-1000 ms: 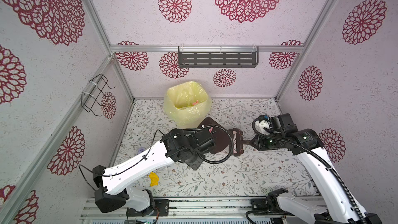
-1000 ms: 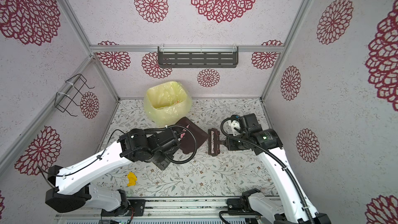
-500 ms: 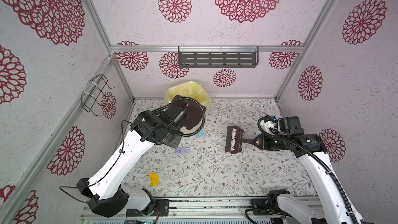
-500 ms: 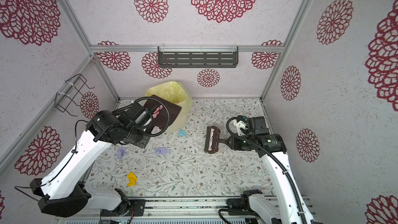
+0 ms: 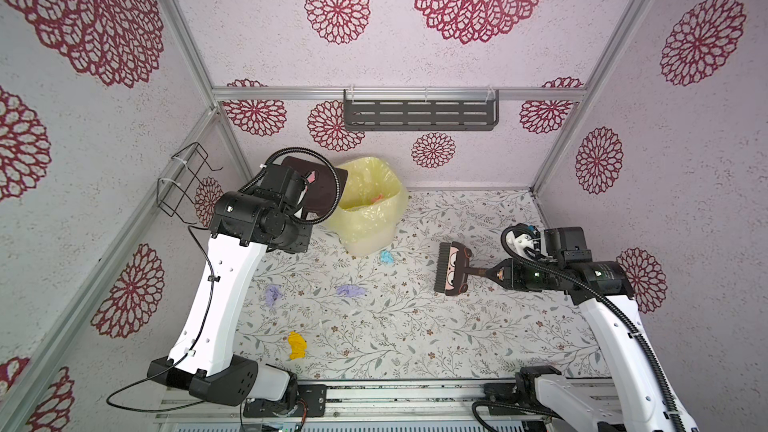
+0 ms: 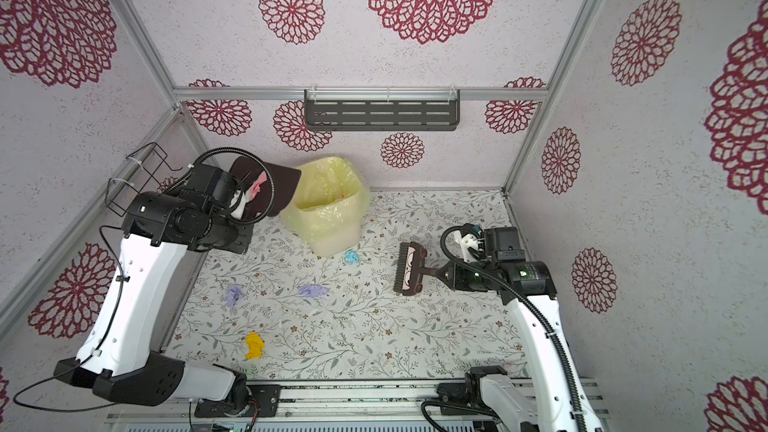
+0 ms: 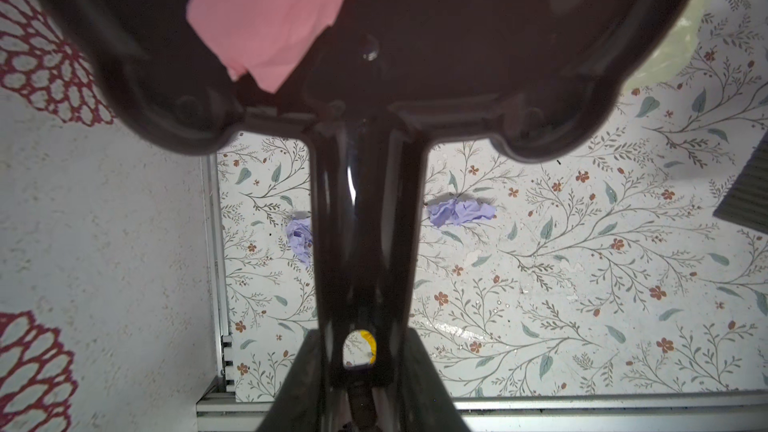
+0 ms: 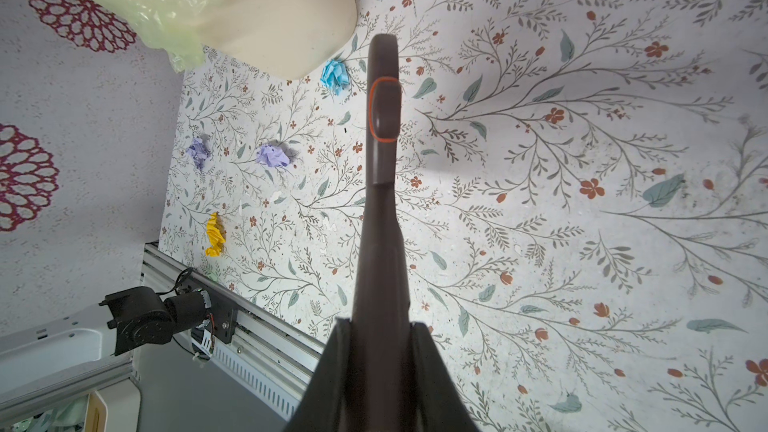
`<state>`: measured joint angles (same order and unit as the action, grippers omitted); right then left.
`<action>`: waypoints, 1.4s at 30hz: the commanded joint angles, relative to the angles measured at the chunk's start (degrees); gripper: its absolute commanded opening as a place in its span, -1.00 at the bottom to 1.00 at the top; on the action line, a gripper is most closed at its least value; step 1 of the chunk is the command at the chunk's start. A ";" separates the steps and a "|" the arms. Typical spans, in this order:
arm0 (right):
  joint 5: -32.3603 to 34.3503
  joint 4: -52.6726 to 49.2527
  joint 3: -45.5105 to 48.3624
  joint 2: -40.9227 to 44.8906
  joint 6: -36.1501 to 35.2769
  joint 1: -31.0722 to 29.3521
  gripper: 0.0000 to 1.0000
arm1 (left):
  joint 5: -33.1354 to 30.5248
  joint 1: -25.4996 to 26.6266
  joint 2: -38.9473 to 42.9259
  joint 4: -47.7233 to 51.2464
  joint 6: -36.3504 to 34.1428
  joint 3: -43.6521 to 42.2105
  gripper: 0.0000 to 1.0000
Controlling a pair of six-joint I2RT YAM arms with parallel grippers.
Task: Sweep away the paper scraps from the table
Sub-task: 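Tip the dustpan over the yellow-bagged bin with the left gripper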
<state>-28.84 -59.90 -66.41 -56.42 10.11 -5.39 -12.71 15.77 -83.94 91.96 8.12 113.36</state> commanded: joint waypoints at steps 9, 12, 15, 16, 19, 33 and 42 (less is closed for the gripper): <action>-5.35 2.85 1.80 1.67 -0.40 1.31 -1.00 | -4.42 -1.12 -15.78 0.24 -8.27 15.38 -1.00; -6.70 3.80 3.19 2.40 1.02 1.26 -1.00 | -8.40 0.50 -18.17 -0.03 -11.65 18.51 -1.00; -6.68 3.15 3.24 2.54 0.88 1.26 -1.00 | -14.57 3.01 -20.51 -0.99 -15.84 20.01 -1.00; -6.55 2.67 3.05 2.39 0.71 1.31 -1.00 | -16.53 3.81 -21.37 -1.28 -17.07 20.44 -1.00; -6.47 2.10 2.69 2.19 0.76 1.29 -1.00 | -19.13 5.03 -23.29 -2.04 -19.33 20.97 -1.00; -7.48 2.45 3.22 2.31 2.20 1.34 -1.00 | -43.37 9.06 -25.87 -11.24 -31.37 15.20 -1.00; -7.69 2.46 3.20 2.46 2.37 1.28 -1.00 | -51.35 12.59 -22.36 -24.26 -44.98 9.87 -1.00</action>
<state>-33.95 -58.54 -62.22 -55.37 11.73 -4.38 -59.59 27.97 -110.15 74.30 -31.81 123.07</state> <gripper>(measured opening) 0.221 0.285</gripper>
